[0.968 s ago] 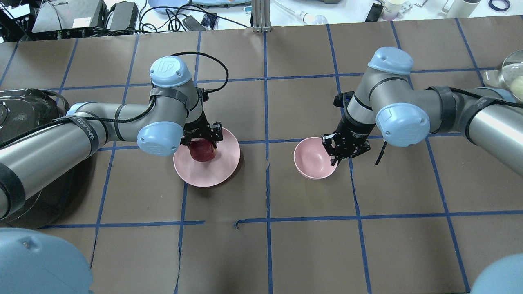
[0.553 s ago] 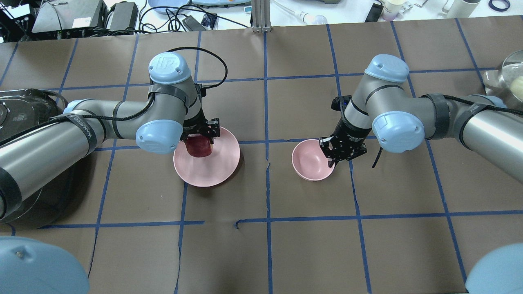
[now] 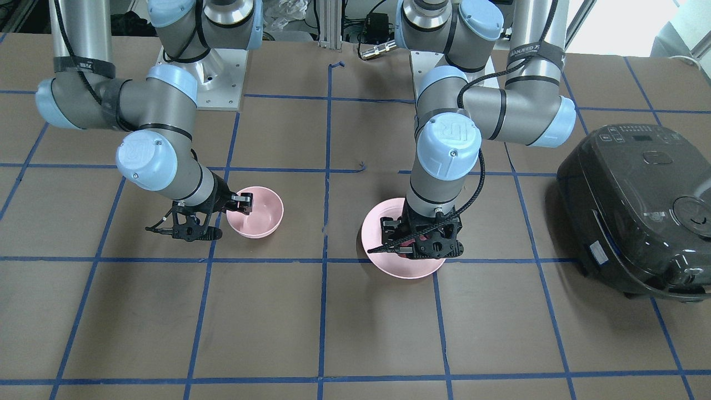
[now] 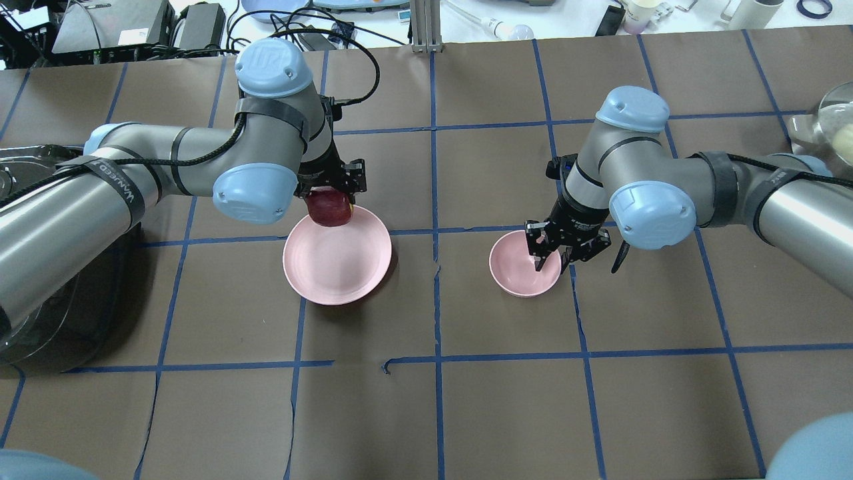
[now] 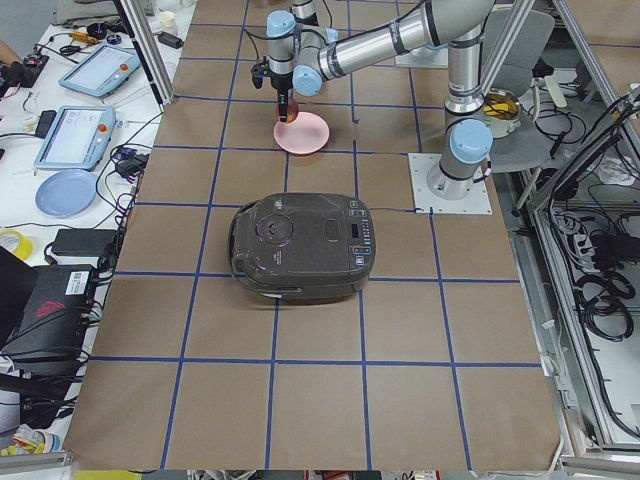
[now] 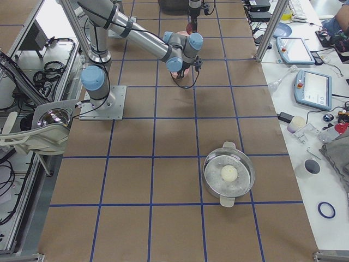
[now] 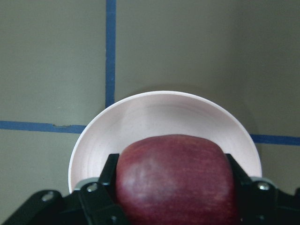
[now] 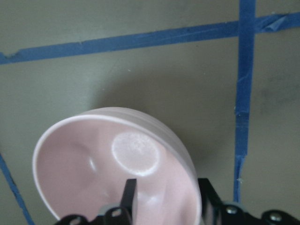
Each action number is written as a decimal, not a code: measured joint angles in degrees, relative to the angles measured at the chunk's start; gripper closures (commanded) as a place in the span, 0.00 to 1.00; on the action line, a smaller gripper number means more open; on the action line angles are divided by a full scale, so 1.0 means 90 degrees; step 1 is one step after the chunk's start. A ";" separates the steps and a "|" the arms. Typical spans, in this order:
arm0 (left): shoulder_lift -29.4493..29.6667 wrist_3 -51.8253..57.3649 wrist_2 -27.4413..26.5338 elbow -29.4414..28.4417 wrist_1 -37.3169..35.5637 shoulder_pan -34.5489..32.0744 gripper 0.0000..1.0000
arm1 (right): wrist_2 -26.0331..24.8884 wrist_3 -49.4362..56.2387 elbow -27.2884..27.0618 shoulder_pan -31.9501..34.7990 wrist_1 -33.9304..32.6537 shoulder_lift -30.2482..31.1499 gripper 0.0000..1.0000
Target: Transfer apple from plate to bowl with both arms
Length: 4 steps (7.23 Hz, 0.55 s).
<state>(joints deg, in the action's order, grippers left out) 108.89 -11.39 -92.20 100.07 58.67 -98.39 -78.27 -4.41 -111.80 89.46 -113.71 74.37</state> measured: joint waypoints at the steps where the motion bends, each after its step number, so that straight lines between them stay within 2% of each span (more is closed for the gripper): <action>1: -0.0052 -0.0034 0.0006 -0.0078 0.0106 -0.0115 0.85 | 0.0136 -0.0138 0.0151 -0.0038 0.0030 0.0116 0.00; 2: -0.0094 -0.0168 0.0014 -0.0179 0.0171 -0.0300 0.85 | -0.0030 -0.0173 0.0480 -0.0095 0.0196 0.0213 0.00; 4: -0.0093 -0.0648 0.0069 -0.0382 0.0220 -0.0668 0.85 | -0.0539 -0.0131 0.1442 -0.0228 0.1063 0.0290 0.00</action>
<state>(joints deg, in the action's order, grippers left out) 108.05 -17.22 -91.58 96.63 60.65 -104.40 -83.12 -5.59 -98.82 87.41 -104.15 76.98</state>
